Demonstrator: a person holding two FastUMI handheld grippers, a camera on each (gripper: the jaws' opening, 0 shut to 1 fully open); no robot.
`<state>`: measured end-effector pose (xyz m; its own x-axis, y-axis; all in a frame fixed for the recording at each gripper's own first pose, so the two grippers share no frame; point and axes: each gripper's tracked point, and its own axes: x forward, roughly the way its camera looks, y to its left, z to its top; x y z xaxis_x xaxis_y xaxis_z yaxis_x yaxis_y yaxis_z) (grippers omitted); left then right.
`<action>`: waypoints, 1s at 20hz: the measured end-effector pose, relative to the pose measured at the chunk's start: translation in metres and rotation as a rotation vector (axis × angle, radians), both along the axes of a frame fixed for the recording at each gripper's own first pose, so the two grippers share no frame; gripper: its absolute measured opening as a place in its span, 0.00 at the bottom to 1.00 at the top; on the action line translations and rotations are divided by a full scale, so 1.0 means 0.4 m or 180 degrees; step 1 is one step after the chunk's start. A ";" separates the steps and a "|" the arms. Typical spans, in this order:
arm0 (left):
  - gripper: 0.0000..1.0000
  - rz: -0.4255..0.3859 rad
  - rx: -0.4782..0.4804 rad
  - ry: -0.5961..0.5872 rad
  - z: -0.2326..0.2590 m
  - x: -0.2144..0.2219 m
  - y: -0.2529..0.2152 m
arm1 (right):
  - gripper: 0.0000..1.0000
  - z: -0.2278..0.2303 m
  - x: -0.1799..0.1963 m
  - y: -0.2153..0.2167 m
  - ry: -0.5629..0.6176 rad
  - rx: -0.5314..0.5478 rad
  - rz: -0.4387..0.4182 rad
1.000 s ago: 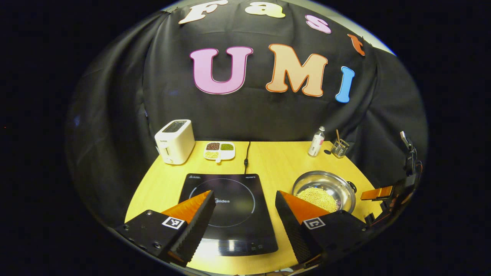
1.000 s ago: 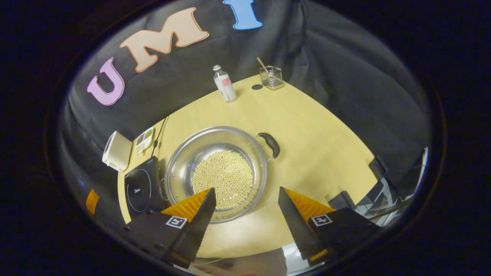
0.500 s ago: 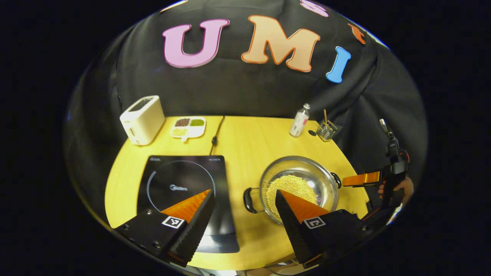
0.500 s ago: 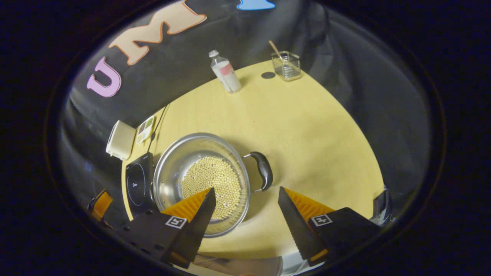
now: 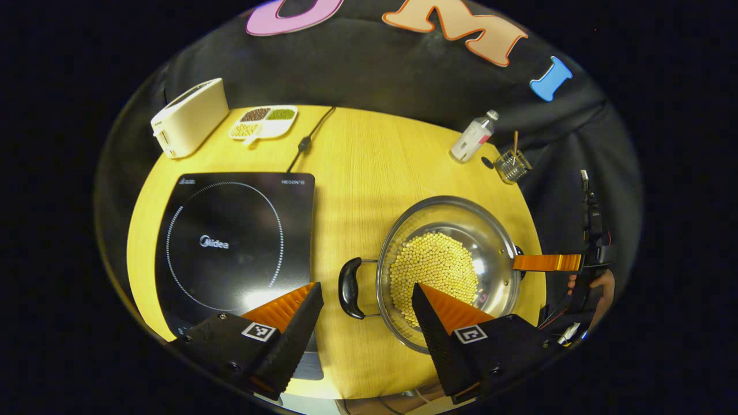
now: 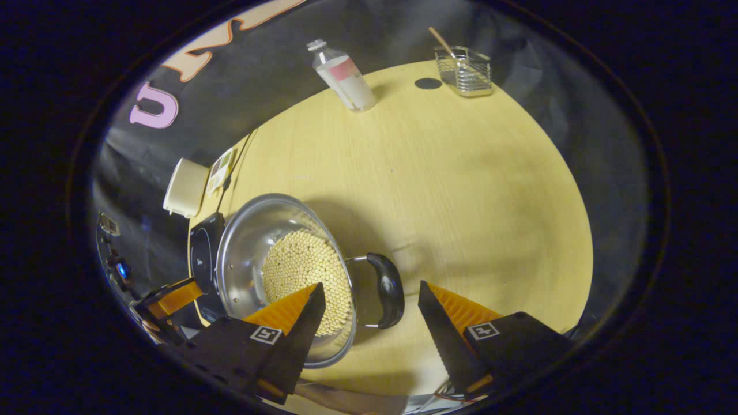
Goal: First push the handle of the pot to place it horizontally, then grasp the pot with both hands and set it on the induction cooktop.
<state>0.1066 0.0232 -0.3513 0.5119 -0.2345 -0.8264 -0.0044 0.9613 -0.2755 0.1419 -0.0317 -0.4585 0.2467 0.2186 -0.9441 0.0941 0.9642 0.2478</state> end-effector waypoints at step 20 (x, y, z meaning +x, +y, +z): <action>0.64 0.0040 0.0097 0.0867 -0.173 0.025 0.001 | 0.58 -0.119 0.003 0.043 0.0693 0.0625 0.0384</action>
<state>0.1167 0.0238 -0.4206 0.2725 -0.2024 -0.9406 -0.0865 0.9685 -0.2335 0.1433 -0.0147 -0.5060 0.0046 0.4173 -0.9088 0.0533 0.9074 0.4169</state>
